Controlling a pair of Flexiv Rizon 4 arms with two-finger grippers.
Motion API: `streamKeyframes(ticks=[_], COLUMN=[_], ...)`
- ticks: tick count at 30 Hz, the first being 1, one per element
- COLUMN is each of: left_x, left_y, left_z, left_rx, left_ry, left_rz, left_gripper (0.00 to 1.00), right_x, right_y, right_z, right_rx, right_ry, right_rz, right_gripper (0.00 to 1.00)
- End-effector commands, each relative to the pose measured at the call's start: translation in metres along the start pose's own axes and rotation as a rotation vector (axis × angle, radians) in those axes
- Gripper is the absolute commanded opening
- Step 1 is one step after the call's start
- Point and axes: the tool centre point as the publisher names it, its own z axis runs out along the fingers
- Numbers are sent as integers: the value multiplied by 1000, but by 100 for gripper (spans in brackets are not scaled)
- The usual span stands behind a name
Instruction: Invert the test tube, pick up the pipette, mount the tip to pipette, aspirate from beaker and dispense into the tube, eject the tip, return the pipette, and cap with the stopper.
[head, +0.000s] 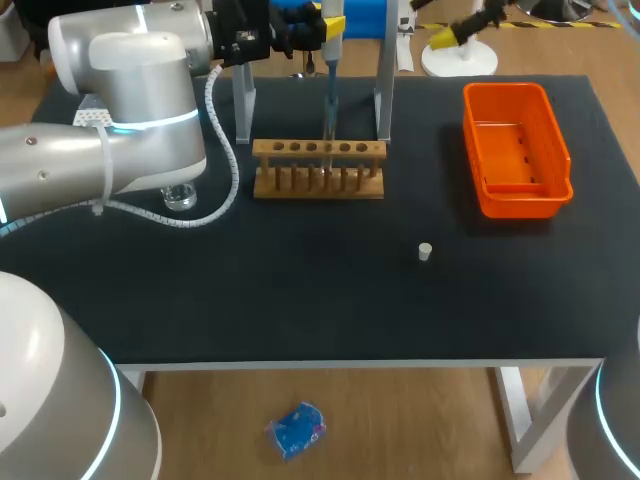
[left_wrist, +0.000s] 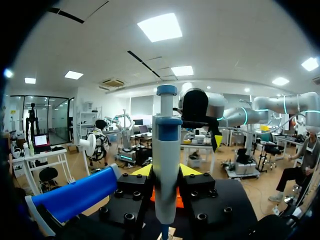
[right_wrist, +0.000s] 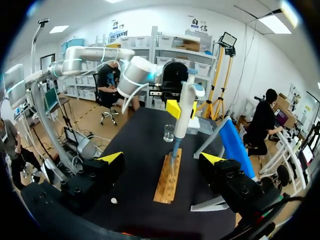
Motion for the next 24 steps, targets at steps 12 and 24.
streamKeyframes(ticks=[12, 24], left_x=[1, 1], left_y=[0, 0], left_z=[0, 0], left_rx=[0, 0], left_ry=[-3, -3], left_rz=[0, 0], left_gripper=[0, 0], right_x=[12, 3], right_y=[-8, -53], right_z=[4, 56], right_rx=[-22, -55], right_ry=[-273, -180], right_rz=[-4, 142], right_gripper=[100, 100])
